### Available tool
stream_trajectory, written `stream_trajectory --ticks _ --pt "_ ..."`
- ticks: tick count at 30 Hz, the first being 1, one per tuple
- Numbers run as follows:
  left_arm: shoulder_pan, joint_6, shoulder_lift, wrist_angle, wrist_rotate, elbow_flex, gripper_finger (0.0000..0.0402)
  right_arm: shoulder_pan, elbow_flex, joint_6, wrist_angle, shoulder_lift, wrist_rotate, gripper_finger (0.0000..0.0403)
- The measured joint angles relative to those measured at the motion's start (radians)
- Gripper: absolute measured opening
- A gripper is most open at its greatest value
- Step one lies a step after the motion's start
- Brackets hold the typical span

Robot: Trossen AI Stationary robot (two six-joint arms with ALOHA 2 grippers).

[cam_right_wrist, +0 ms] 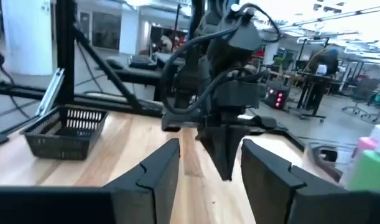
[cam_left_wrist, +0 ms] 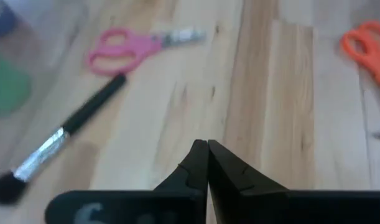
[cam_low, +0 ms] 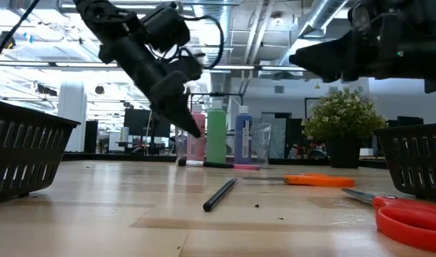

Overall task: Pick & Place Paint Supplies
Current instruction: Put the black paint brush into the right black bin

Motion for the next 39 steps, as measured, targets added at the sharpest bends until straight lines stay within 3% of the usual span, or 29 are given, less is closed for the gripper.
stream_trajectory --ticks 6,15,18,23,39 --pt "0.047 0.210 0.043 0.033 -0.030 -0.001 0.0012 -0.030 -0.012 0.013 -0.097 -0.098 0.002 0.0157" --pt "0.160 0.240 0.143 0.048 -0.167 0.045 0.0073 -0.078 -0.012 0.041 -0.152 -0.120 0.020 0.0157" --pt "0.170 0.244 0.203 0.045 -0.206 0.084 0.0061 -0.085 -0.012 0.041 -0.154 -0.110 0.020 0.0156" --pt "0.158 0.280 0.264 0.069 -0.290 0.143 0.0007 -0.088 -0.012 0.045 -0.163 -0.110 0.020 0.0156" --pt "0.155 0.314 0.271 -0.007 -0.276 0.172 0.0000 -0.087 -0.012 0.052 -0.185 -0.110 0.020 0.0156"
